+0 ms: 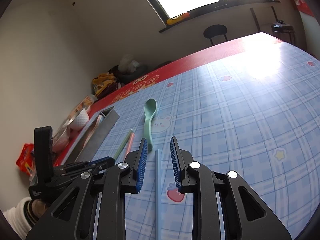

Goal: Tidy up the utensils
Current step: 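Close the left gripper on the green chopstick and lift it, then grasp the green spoon handle with the right gripper and lift it while the left holds the chopstick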

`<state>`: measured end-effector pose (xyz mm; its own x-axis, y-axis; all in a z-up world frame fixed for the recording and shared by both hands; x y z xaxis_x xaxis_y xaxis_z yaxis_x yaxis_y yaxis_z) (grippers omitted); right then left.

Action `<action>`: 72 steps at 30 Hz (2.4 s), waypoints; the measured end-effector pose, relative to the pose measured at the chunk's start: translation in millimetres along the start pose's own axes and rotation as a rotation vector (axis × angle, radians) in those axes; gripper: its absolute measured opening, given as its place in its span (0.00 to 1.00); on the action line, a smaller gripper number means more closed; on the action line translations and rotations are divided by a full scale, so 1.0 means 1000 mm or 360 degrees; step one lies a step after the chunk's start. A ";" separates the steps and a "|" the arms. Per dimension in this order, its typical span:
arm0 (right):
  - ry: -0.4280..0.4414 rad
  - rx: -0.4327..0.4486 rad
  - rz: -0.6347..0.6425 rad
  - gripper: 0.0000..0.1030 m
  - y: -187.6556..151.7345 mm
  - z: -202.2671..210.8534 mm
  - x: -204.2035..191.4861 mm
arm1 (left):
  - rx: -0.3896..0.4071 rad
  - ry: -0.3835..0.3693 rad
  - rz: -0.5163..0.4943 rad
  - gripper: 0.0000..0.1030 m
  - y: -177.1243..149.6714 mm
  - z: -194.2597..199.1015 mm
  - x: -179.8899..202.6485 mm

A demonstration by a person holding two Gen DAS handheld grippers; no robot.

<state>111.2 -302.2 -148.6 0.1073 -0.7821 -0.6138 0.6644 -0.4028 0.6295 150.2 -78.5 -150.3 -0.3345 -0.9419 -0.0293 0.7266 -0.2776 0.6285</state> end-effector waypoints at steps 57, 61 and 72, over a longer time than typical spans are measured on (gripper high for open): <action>-0.0501 -0.0434 0.0298 0.23 0.028 -0.149 -0.072 | 0.0386 -0.0150 0.0169 0.06 -0.052 0.071 -0.043; -0.0508 -0.0457 0.0227 0.23 0.028 -0.156 -0.067 | 0.0385 -0.0152 0.0170 0.06 -0.052 0.071 -0.043; -0.0531 -0.0411 0.0231 0.14 0.022 -0.146 -0.070 | 0.0382 -0.0153 0.0172 0.06 -0.052 0.070 -0.044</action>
<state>226.6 -186.5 -161.1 -0.0032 -0.9496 -0.3135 0.8277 -0.1784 0.5320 84.7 -9.6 -127.4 -0.3265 -0.9382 0.1145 0.6021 -0.1130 0.7904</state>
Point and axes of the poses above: each gripper's, at about its wrist camera, not at the fingertips, and z roughly against the way its jaws point, x to its right, y to its top, the point moved 1 cm from there along -z, roughly the way its jaws point, and after that the axes turned 9 degrees about -z, right-handed, at the moved point
